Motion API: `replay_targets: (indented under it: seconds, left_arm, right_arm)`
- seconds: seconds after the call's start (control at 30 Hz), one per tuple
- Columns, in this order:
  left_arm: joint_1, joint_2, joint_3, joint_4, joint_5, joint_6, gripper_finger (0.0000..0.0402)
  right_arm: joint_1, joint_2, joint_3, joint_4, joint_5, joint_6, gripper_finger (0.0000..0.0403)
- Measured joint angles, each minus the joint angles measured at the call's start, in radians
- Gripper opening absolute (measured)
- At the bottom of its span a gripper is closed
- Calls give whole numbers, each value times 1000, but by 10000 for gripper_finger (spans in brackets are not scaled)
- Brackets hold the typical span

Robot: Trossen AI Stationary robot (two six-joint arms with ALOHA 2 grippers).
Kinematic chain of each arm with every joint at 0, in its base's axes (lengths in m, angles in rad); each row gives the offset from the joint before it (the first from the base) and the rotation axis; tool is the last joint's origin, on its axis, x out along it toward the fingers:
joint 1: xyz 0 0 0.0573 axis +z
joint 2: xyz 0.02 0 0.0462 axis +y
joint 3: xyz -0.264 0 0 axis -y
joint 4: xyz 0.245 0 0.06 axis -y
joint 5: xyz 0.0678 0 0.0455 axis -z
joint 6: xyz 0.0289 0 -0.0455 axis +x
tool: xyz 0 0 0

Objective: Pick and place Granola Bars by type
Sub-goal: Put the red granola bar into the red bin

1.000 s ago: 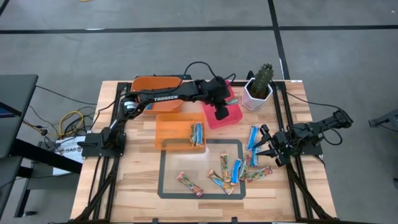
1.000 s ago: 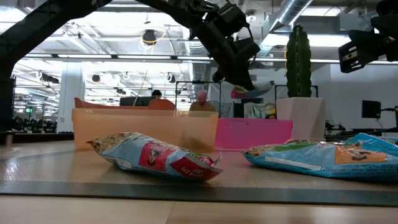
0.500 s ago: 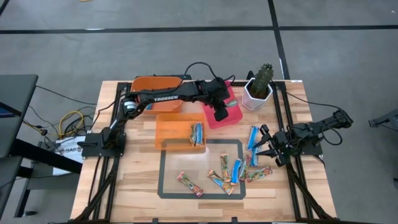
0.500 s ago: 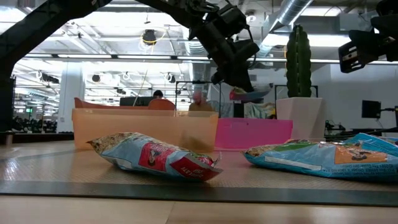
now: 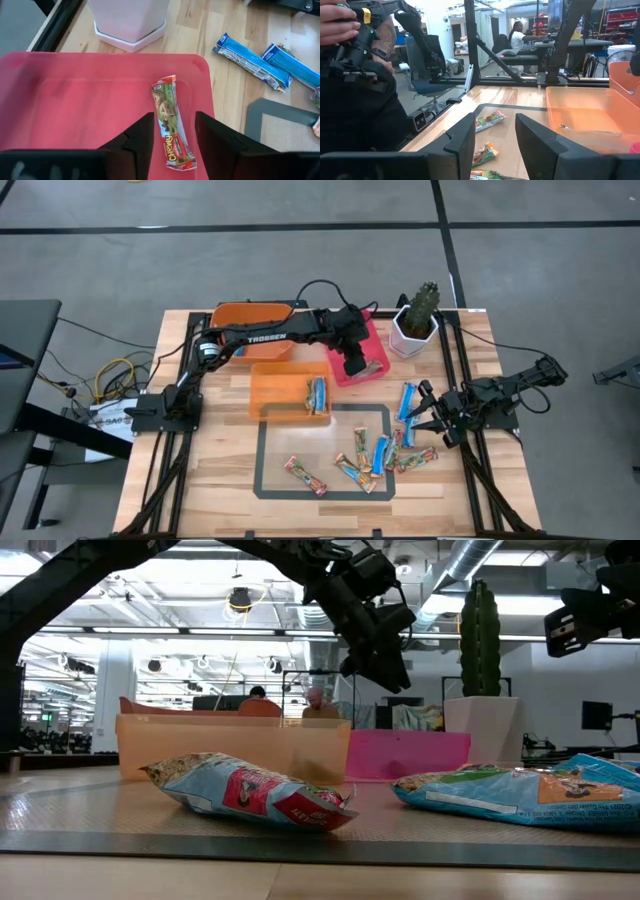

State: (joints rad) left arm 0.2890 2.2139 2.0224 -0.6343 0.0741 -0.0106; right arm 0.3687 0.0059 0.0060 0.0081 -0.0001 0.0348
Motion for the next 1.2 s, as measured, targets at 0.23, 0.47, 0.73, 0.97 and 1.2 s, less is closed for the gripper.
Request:
replay_targets:
  seconds: [0.23, 0.47, 0.73, 0.97, 1.2]
  left_arm:
    - [1, -31, -1, 0, -1, 5, 139]
    - [1, -93, -1, -17, -4, 31, 139]
    - [0, -267, -216, 111, -25, 13, 139]
    - [-16, -530, -633, 413, -103, -84, 139]
    - [-63, -741, -913, 474, -98, -157, 139]
  right_arm:
    - [0, 0, 0, 0, 0, 0, 133]
    - [0, 0, 0, 0, 0, 0, 134]
    - [0, 0, 0, 0, 0, 0, 134]
    - [0, 0, 0, 0, 0, 0, 133]
    - [0, 0, 0, 0, 0, 0, 134]
